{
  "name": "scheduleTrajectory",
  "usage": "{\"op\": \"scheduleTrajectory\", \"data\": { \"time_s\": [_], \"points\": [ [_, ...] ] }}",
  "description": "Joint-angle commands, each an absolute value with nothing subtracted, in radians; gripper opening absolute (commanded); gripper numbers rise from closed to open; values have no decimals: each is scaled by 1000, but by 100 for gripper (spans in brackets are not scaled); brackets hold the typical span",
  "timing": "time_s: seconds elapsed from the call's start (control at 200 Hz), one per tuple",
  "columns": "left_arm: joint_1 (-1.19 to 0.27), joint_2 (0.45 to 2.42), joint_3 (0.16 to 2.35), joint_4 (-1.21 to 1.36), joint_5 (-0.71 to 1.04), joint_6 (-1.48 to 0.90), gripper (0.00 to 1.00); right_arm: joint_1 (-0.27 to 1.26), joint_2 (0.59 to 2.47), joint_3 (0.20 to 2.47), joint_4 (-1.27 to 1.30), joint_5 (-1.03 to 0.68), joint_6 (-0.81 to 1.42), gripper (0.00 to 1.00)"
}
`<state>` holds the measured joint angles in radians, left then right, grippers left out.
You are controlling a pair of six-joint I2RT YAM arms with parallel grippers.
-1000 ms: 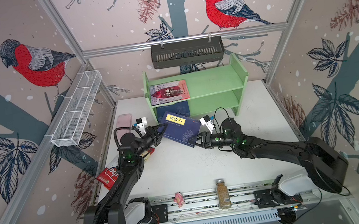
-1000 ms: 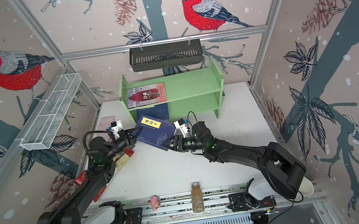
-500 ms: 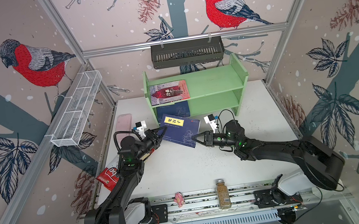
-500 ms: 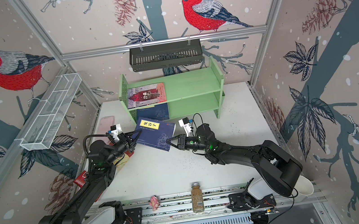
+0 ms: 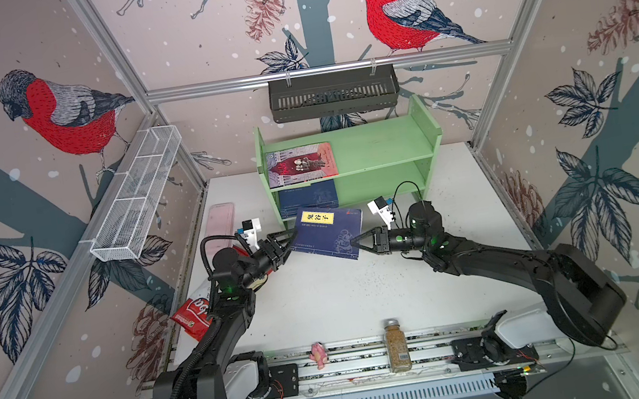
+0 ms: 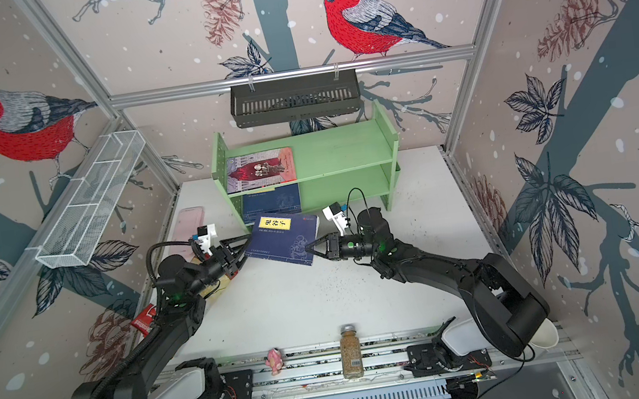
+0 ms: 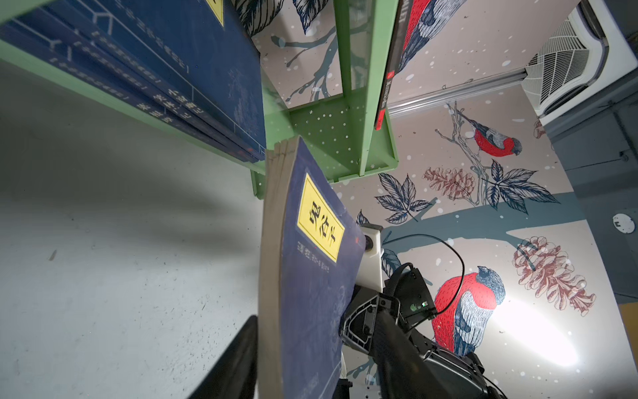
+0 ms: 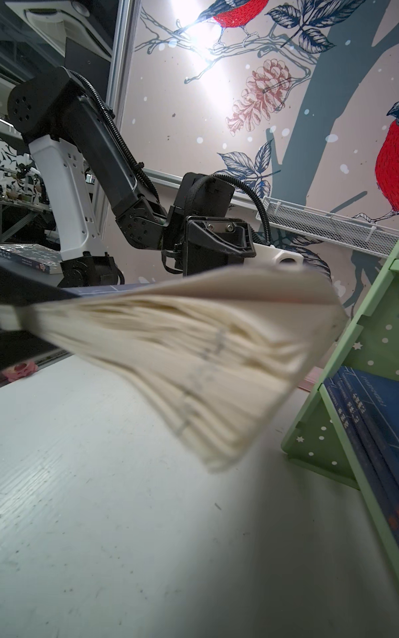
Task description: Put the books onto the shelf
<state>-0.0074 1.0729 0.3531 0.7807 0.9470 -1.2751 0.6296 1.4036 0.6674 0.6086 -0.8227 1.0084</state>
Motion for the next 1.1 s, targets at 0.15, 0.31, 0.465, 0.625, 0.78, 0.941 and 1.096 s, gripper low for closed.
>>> {"op": "scheduleTrajectory", "data": {
  "time_s": [0.15,0.31,0.465,0.625,0.78,0.941,1.096],
  "points": [
    [-4,1112,364,878,1037,-1270,54,628,1408,700,617,-967,950,3],
    [-5,1102,358,915,1064,-1310,35,627,1423,726,581,-989,923,3],
    [-6,1095,356,901,1056,-1309,0,626,1445,748,565,-983,917,11],
    [-4,1107,362,932,1004,-1322,0,618,1461,725,625,-919,961,34],
    [-5,1156,367,1053,985,-1384,0,620,1497,672,842,-891,1076,31],
    [-3,1213,394,1053,1012,-1373,0,617,1555,683,923,-888,1109,9],
    [9,1210,400,928,983,-1283,41,592,1603,693,991,-912,1127,2]
  ]
}}
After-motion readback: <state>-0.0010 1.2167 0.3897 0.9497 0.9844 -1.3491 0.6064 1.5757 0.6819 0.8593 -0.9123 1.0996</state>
